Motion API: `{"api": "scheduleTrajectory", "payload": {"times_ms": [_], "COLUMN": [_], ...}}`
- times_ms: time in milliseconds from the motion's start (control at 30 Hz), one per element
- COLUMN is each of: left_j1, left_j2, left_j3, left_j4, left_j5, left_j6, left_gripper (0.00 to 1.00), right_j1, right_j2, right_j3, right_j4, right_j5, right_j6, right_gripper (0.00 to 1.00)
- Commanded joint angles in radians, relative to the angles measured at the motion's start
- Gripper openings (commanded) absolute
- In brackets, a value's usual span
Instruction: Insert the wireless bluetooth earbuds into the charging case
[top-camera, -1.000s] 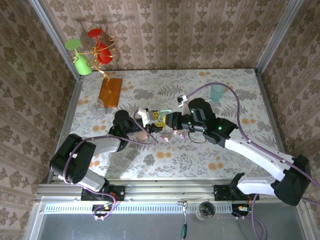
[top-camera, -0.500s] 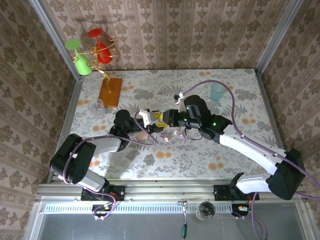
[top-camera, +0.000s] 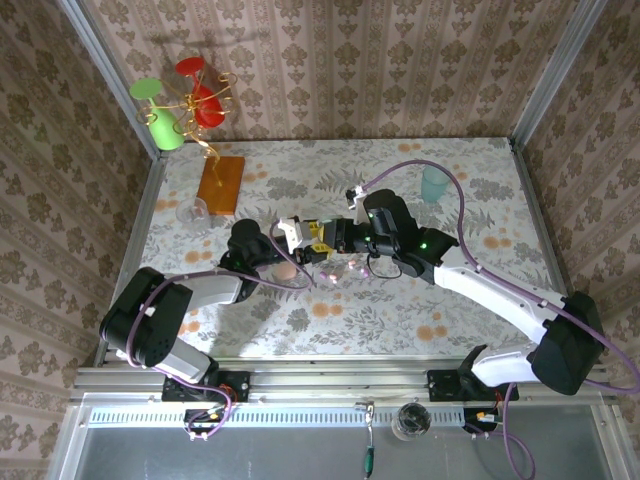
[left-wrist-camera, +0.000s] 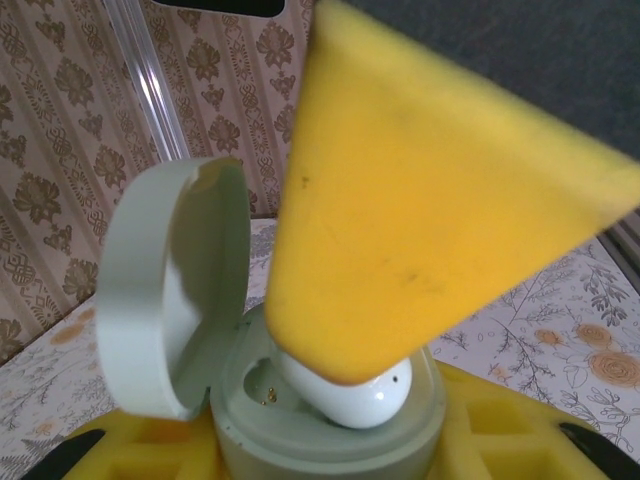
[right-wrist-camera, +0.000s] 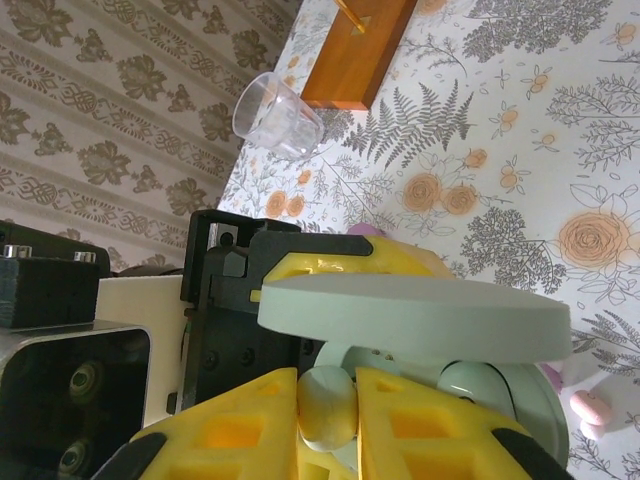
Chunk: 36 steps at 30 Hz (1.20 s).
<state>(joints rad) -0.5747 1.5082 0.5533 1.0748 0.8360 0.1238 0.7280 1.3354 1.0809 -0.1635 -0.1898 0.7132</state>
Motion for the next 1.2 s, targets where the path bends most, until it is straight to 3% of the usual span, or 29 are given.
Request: {"api": "scheduleTrajectory", "payload": {"times_ms": [0, 167, 433, 633, 900, 1167], "left_j1": [-0.002, 0.001, 0.023, 0.052, 0.045, 0.044], "left_j2": [-0.007, -0.007, -0.004, -0.033, -0.132, -0.187], "left_j3": [0.035, 0.036, 0.03, 0.005, 0.025, 0.007], "left_j4": [0.03, 0.023, 0.018, -0.056, -0.346, -0.341], "left_j5": [0.011, 0.012, 0.03, 0.041, 0.024, 0.023], "left_j6": [-0.027, -0.032, -0.042, 0.012, 0.171, 0.147], "left_gripper": [0.26, 0.26, 0.26, 0.26, 0.26, 0.26], "right_j1": [-0.003, -0.005, -0.004, -0.014, -0.048, -0.059], "right_j2": [0.004, -0.024, -0.101, -0.158, 0.01, 0.169], "right_j3": [0.028, 0.028, 0.01, 0.032, 0.221, 0.324], "right_j4": [-0.076, -0.1, -0.068, -0.092, -0.23, -0.322], "right_j5": [0.065, 0.087, 0.017, 0.01, -0.002, -0.063], "right_j6": [0.006, -0.013, -0.069, -0.123, -0.139, -0.144], "right_gripper": [0.26, 0.3, 0.38, 0.39, 0.33, 0.3]}}
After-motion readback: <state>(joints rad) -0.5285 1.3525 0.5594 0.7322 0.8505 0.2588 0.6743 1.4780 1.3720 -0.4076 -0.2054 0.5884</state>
